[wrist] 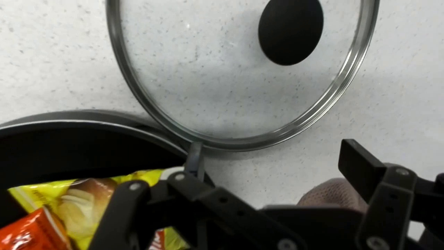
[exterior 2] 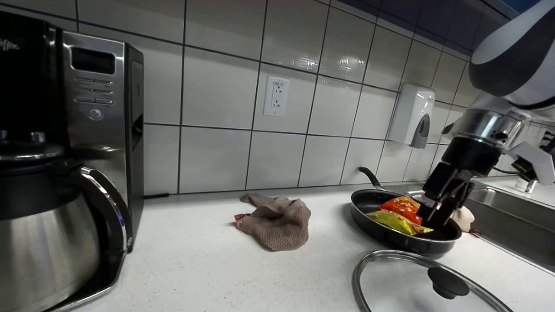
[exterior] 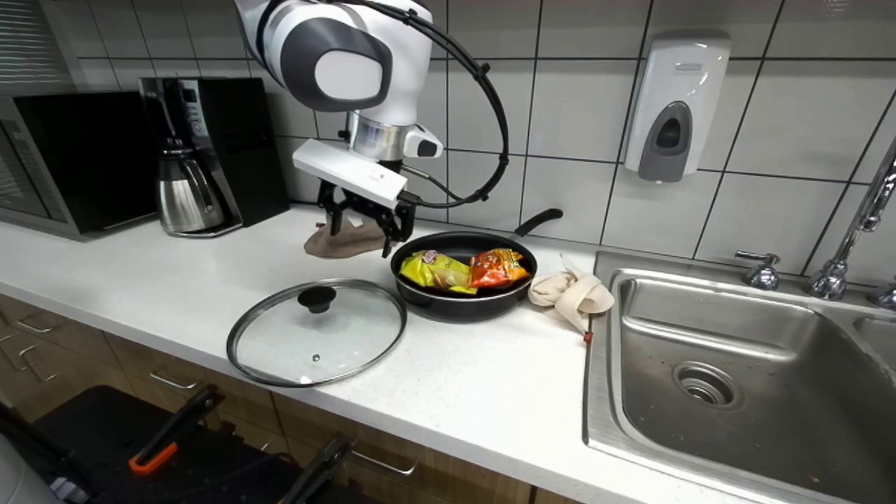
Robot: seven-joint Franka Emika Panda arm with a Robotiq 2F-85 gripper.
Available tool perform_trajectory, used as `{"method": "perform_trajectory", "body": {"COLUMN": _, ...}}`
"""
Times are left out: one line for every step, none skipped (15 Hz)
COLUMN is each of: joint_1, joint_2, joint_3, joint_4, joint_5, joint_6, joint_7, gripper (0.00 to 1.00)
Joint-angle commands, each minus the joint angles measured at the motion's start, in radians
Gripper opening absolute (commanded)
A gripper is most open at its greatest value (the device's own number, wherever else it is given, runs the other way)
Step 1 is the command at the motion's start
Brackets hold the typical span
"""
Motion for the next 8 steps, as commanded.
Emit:
{"method": "perform_trajectory", "body": {"joint_1": 0.026, "joint_2": -0.024, "joint_3": 0.022, "joint_4": -0.026, "joint_5": -0.034, "joint_6": -0.082, "joint_7": -0.053, "gripper": 1.0}}
{"method": "perform_trajectory", "body": {"joint_1": 0.034, "joint_2": -0.024, "joint_3": 0.026, "joint_4": -0.035, "joint_5": -0.062, "joint_6": -0.084, "joint_7": -0.043, "gripper": 1.0}}
{"method": "perform_trajectory", "body": {"joint_1": 0.043, "joint_2": -0.019, "joint_3": 0.029, "joint_4": -0.044, "joint_5": -0.102, "joint_6": -0.071, "joint_7": -0.02, "gripper": 1.0}}
{"method": "perform_trajectory", "body": {"joint_1": 0.05, "joint_2": -0.015, "joint_3": 0.031, "joint_4": -0.055, "joint_5": -0.144, "joint_6": -0.061, "joint_7": 0.001, "gripper": 1.0}}
{"method": "perform_trajectory", "body": {"joint_1": 0.056, "joint_2": -0.014, "joint_3": 0.032, "joint_4": -0.067, "joint_5": -0.194, "joint_6": -0.053, "joint_7": 0.024, "gripper": 1.0}}
{"method": "perform_trajectory", "body": {"joint_1": 0.06, "joint_2": -0.014, "joint_3": 0.034, "joint_4": -0.078, "joint_5": -0.239, "joint_6": -0.047, "joint_7": 0.044, "gripper": 1.0}}
{"method": "perform_trajectory", "body": {"joint_1": 0.064, "joint_2": -0.014, "joint_3": 0.035, "joint_4": -0.088, "joint_5": -0.28, "joint_6": -0.043, "joint_7": 0.069, "gripper": 1.0}}
{"method": "perform_trajectory", "body": {"joint_1": 0.067, "joint_2": -0.012, "joint_3": 0.036, "joint_4": -0.097, "joint_5": -0.316, "joint_6": -0.036, "joint_7": 0.091, "gripper": 1.0}}
